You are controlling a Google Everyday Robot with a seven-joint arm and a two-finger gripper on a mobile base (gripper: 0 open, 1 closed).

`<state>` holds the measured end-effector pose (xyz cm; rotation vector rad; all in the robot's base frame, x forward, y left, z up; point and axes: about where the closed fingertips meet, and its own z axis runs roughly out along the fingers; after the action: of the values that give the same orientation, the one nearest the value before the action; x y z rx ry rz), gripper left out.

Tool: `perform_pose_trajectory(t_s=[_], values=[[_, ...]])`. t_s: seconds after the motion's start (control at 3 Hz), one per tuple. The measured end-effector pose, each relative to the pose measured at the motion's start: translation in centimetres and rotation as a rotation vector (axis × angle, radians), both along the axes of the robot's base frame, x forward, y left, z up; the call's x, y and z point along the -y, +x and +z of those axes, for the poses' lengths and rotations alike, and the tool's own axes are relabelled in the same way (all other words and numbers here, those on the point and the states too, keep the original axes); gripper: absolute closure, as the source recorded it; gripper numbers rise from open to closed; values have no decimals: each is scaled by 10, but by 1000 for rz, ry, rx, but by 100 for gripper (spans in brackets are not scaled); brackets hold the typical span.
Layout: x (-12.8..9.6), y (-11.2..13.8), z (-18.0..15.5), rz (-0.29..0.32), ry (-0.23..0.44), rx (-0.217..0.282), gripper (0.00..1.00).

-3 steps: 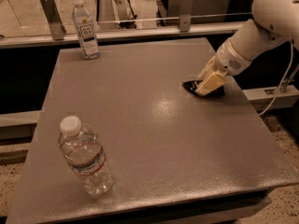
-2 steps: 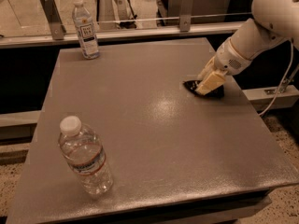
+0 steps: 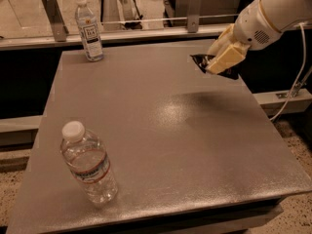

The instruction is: Move rxbar chocolate near blue plastic bottle

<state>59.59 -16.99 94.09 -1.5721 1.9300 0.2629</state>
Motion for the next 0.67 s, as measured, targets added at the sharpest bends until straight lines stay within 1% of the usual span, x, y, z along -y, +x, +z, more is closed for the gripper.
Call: perform_pose_trajectory(t_s=[0.33,0.67], values=[[0,0,0,0,0,0,100],[-23,11,-4,13,47,9,100]])
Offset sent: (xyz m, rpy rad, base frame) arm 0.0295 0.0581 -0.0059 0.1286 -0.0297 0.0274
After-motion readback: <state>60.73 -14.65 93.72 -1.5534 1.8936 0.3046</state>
